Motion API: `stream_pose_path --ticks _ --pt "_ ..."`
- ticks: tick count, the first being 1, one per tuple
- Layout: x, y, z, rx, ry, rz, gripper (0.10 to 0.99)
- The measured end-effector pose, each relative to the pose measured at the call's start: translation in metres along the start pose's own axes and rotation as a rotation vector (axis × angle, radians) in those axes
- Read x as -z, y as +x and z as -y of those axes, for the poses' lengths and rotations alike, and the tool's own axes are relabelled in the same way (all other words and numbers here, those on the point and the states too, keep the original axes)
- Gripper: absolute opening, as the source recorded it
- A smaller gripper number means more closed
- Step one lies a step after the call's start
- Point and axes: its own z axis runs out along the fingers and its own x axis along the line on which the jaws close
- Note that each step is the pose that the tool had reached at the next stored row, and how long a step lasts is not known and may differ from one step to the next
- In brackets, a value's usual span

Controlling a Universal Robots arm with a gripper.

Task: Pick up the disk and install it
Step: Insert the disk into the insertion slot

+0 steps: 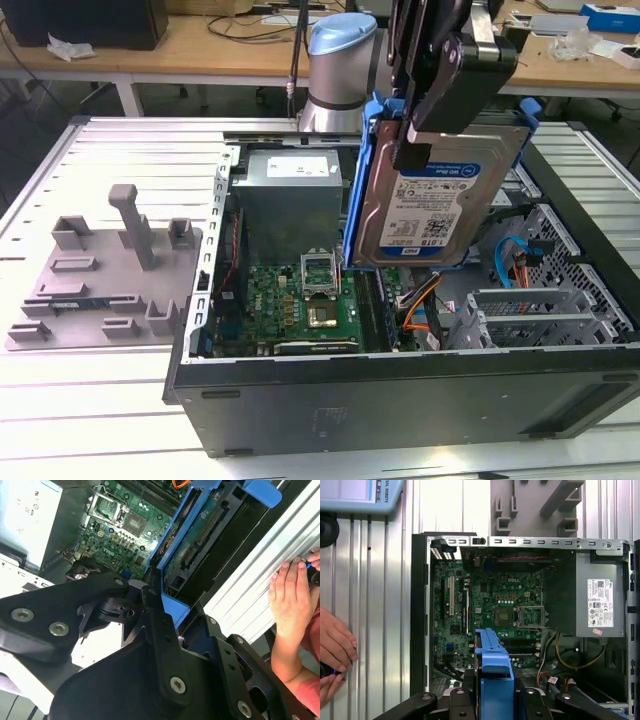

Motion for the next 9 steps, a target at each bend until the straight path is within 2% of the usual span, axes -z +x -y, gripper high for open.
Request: stream_pose_path --ticks 2,6,9 --pt "0.0000 0.0025 -0.0001 0.000 0.003 0.0027 0.369" --pt "-0.0007 0.0054 0.0000 0.001 0.003 0.0140 0.369" --pt "-0.0009 0.0060 0.0006 0.001 0.003 0.0146 0.369"
